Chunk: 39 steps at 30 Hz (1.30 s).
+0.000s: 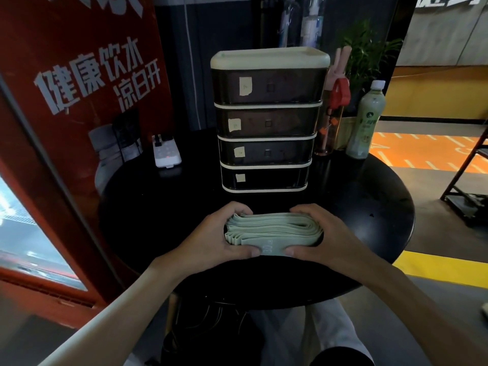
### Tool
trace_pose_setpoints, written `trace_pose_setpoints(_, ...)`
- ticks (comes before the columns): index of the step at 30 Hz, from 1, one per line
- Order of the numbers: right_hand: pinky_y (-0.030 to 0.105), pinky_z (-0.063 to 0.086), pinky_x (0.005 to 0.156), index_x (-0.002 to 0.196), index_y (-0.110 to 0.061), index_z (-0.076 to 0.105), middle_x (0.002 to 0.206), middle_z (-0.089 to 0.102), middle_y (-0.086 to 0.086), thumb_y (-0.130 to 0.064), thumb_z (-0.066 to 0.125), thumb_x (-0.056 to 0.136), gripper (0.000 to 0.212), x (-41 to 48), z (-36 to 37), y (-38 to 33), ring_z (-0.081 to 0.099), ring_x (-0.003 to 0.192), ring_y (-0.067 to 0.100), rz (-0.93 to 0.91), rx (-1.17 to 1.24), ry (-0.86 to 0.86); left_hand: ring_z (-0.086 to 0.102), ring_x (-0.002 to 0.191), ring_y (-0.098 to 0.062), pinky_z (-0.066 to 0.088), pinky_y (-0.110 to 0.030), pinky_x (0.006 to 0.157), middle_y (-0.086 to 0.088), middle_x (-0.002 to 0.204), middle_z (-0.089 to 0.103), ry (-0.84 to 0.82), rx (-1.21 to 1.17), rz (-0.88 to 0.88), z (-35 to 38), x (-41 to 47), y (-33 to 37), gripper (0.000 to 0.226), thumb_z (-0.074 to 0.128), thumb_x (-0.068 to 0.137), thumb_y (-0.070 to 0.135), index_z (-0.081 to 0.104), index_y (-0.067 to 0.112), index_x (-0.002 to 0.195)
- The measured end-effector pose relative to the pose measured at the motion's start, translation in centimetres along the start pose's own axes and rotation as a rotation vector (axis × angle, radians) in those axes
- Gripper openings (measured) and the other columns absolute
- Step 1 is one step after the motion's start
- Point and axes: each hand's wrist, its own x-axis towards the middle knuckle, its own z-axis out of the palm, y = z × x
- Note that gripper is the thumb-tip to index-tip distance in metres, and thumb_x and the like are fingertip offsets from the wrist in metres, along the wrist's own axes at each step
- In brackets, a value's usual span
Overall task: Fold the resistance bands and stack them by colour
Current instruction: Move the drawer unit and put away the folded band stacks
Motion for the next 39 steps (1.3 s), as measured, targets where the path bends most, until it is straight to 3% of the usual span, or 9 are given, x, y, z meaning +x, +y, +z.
trace_pose_setpoints(4,0.006,0.042,0.087,0.120,-0.045,0.048,0.118,0.056,-0.018,-0.060,0.081,0.051,0.078,0.2,-0.2,0.0,0.056,0.109,-0.004,0.003,0.046,0.013,0.061,0.105,-0.004,0.046,-0.014,0.090,0.011,0.112,0.062,-0.033,-0.022,-0.011,-0.4,-0.4,-0.1,0.069,0.093,0.064,0.020,0.057,0.025,0.123)
trace_pose_setpoints(8,0.009,0.043,0.089,0.124,-0.042,0.048,0.123,0.056,-0.014,-0.057,0.082,0.051,0.083,0.2,-0.6,0.2,0.057,0.111,-0.001,-0.001,0.092,-0.001,0.053,0.121,-0.005,0.040,-0.015,0.102,0.010,0.129,0.053,-0.031,0.010,-0.001,-0.6,-0.9,-0.3,0.081,0.093,0.064,0.026,0.052,0.030,0.134)
trace_pose_setpoints(15,0.005,0.038,0.091,0.129,-0.032,0.050,0.125,0.052,-0.011,-0.056,0.081,0.052,0.086,-0.1,-0.8,0.4,0.053,0.114,-0.003,-0.033,0.099,-0.008,0.048,0.130,-0.009,0.039,-0.026,0.111,0.009,0.138,0.048,-0.049,-0.014,0.018,-0.9,-1.2,-0.3,0.087,0.093,0.064,0.029,0.048,0.038,0.138)
trace_pose_setpoints(22,0.008,0.042,0.089,0.123,-0.040,0.051,0.123,0.055,-0.010,-0.058,0.079,0.055,0.076,0.3,-1.1,0.4,0.055,0.113,0.000,-0.012,0.138,-0.015,0.038,0.137,-0.005,0.031,-0.018,0.112,0.016,0.143,0.037,-0.064,0.014,0.043,-1.3,-1.8,-0.3,0.087,0.089,0.060,0.043,0.047,0.044,0.137)
trace_pose_setpoints(26,0.012,0.045,0.088,0.121,-0.040,0.052,0.121,0.057,-0.009,-0.061,0.076,0.057,0.071,0.7,-1.2,0.4,0.057,0.111,0.003,-0.006,0.155,-0.005,0.037,0.140,-0.010,0.031,-0.034,0.116,0.014,0.147,0.035,-0.057,-0.028,0.041,-1.7,-2.2,-0.7,0.087,0.089,0.060,0.046,0.048,0.044,0.137)
trace_pose_setpoints(28,0.017,0.047,0.088,0.123,-0.035,0.054,0.121,0.059,-0.009,-0.060,0.074,0.059,0.072,0.9,-1.3,0.5,0.058,0.110,0.003,0.018,0.198,0.014,0.039,0.140,-0.013,0.033,-0.038,0.115,0.010,0.147,0.038,-0.045,-0.062,0.045,-1.8,-2.2,-1.0,0.084,0.087,0.062,0.051,0.049,0.042,0.136)
trace_pose_setpoints(33,0.037,0.050,0.096,0.124,-0.025,0.060,0.121,0.062,-0.005,-0.045,0.079,0.075,0.056,2.2,-1.4,1.1,0.059,0.111,0.012,0.097,0.354,0.126,0.051,0.130,-0.011,0.047,-0.028,0.100,0.000,0.135,0.057,0.116,-0.242,0.003,-2.5,-1.4,-0.9,0.072,0.073,0.072,0.066,0.057,0.026,0.129)
trace_pose_setpoints(37,0.035,0.051,0.095,0.122,-0.021,0.058,0.116,0.063,-0.001,-0.044,0.074,0.070,0.059,4.8,-1.1,2.1,0.061,0.106,0.012,0.183,0.410,0.284,0.061,0.110,-0.009,0.048,-0.013,0.086,0.003,0.112,0.066,0.357,-0.255,-0.057,-3.0,2.0,-1.4,0.026,0.067,0.092,0.029,0.062,0.018,0.116)
trace_pose_setpoints(39,0.025,0.047,0.093,0.129,-0.021,0.050,0.120,0.057,-0.007,-0.036,0.076,0.077,0.060,6.3,-0.9,2.9,0.056,0.114,0.011,0.223,0.416,0.338,0.060,0.111,-0.012,0.046,-0.011,0.087,0.004,0.116,0.063,0.438,-0.177,-0.120,-3.0,4.4,-2.7,0.025,0.065,0.093,0.021,0.059,0.019,0.118)
